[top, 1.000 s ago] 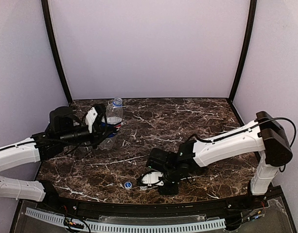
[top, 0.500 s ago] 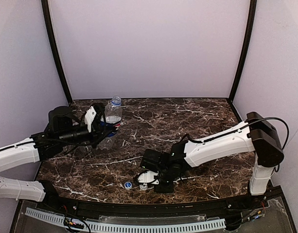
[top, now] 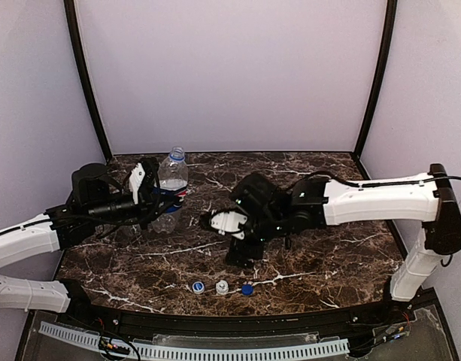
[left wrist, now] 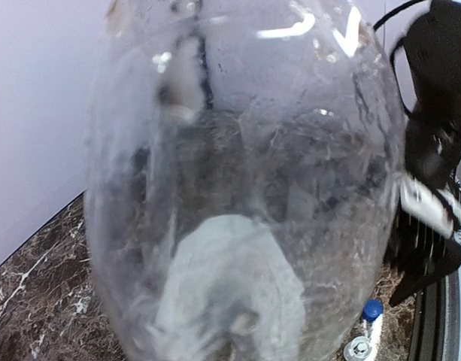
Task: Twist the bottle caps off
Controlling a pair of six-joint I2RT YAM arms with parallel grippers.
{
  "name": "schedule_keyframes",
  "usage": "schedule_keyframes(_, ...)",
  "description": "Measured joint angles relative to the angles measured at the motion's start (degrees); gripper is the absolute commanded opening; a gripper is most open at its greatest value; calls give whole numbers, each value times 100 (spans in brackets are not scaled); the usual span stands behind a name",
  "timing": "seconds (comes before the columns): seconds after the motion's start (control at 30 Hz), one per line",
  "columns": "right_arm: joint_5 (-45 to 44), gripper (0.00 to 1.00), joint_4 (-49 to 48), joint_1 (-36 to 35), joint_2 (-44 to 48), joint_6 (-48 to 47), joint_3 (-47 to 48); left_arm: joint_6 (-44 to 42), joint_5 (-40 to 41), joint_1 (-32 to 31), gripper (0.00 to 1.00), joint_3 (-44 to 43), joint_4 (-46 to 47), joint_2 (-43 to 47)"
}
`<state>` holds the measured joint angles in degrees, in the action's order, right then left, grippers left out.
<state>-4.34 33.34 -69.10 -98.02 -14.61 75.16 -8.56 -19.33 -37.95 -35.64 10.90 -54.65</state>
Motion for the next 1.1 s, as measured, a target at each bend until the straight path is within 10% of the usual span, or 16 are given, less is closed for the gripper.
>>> schedule_keyframes(0.37,1670,96,-3742,509,697,649,765,479,-1196,24,16,-203,175,50)
schedule_keyframes(0.83,2430,47,-4179,581,-44,1169,1062,538,-1464,31,16,-205,280,52)
schedule_keyframes(1.1,2621,35,-4236,645,-31,1139,964,529,-1480,37,95,-205,271,48)
